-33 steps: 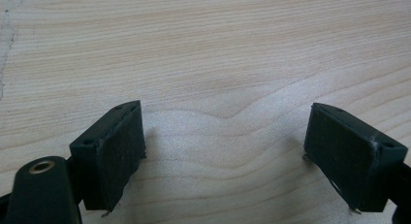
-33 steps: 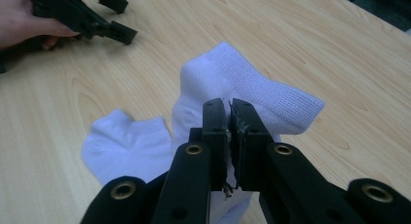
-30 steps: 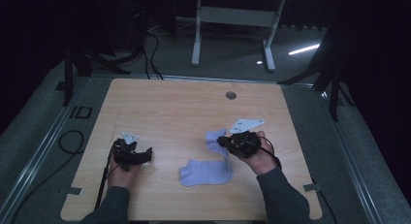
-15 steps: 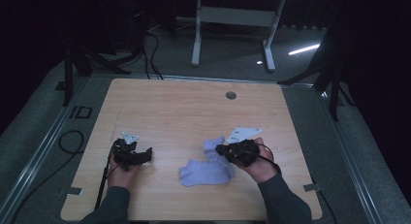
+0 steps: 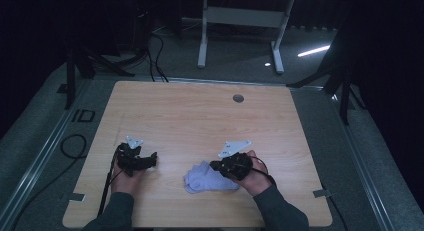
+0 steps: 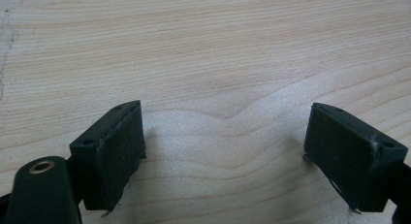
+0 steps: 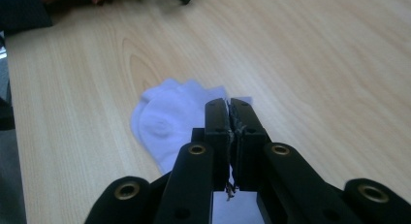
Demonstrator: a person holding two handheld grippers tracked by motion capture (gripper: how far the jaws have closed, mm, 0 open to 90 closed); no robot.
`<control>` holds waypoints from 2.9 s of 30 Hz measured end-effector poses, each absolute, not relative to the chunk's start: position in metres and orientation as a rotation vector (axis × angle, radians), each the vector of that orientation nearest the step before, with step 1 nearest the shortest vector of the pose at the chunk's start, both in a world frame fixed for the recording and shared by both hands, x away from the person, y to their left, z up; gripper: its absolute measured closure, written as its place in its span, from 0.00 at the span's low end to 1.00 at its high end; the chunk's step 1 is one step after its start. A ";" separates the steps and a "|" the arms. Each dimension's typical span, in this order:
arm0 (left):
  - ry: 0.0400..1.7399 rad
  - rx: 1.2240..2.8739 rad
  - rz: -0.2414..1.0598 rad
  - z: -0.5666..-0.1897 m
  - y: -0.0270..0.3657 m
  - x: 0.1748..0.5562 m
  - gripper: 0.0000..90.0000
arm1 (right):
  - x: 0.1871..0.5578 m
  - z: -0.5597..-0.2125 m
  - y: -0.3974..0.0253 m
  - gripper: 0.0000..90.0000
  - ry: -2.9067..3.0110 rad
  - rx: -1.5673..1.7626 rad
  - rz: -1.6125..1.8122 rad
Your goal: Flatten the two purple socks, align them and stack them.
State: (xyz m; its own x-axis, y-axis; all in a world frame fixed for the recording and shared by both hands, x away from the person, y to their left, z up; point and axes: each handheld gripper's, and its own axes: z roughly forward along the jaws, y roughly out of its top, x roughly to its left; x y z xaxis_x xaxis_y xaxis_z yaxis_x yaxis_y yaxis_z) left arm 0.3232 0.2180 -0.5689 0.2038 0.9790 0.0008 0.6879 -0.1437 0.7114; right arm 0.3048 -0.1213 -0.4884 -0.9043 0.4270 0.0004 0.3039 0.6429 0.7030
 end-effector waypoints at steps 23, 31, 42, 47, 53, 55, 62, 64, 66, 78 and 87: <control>1.343 1.970 0.513 -0.542 0.182 0.294 0.69 | 0.298 -0.538 -0.103 0.91 2.769 0.613 0.927; 1.214 2.022 0.417 -0.533 0.157 0.282 0.77 | 0.302 -0.545 -0.103 0.92 2.740 0.686 0.894; 1.119 2.080 0.388 -0.533 0.134 0.276 0.87 | 0.314 -0.544 -0.107 0.90 2.657 0.820 0.838; 1.068 2.113 0.366 -0.535 0.124 0.273 0.95 | 0.313 -0.535 -0.097 0.86 2.638 0.784 0.858; 1.016 2.166 0.341 -0.541 0.115 0.270 0.97 | 0.330 -0.519 -0.079 0.80 2.605 0.787 0.882; 1.004 2.183 0.338 -0.543 0.113 0.269 0.97 | 0.333 -0.519 -0.079 0.79 2.599 0.806 0.882; 0.983 2.225 0.331 -0.549 0.106 0.269 0.97 | 0.342 -0.515 -0.075 0.76 2.647 0.830 0.954; 0.990 2.225 0.331 -0.551 0.105 0.269 0.97 | 0.340 -0.517 -0.068 0.76 2.667 0.804 0.941; 0.989 2.233 0.326 -0.552 0.104 0.269 0.97 | 0.339 -0.520 -0.060 0.74 2.688 0.802 0.927; 0.970 2.247 0.337 -0.556 0.102 0.267 0.98 | 0.361 -0.538 -0.046 0.79 2.763 0.922 0.903; 0.964 2.259 0.368 -0.555 0.100 0.267 0.99 | 0.357 -0.530 -0.050 1.00 2.761 0.907 0.961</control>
State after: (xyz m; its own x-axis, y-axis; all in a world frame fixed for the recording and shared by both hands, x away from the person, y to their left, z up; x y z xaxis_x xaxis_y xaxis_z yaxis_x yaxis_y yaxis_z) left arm 0.2665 0.0998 -0.5553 0.6908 0.7230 0.0038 0.5420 -0.5214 0.6591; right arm 0.3575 -0.0498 -0.5301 -0.8214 0.5591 0.1129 0.5084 0.6279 0.5893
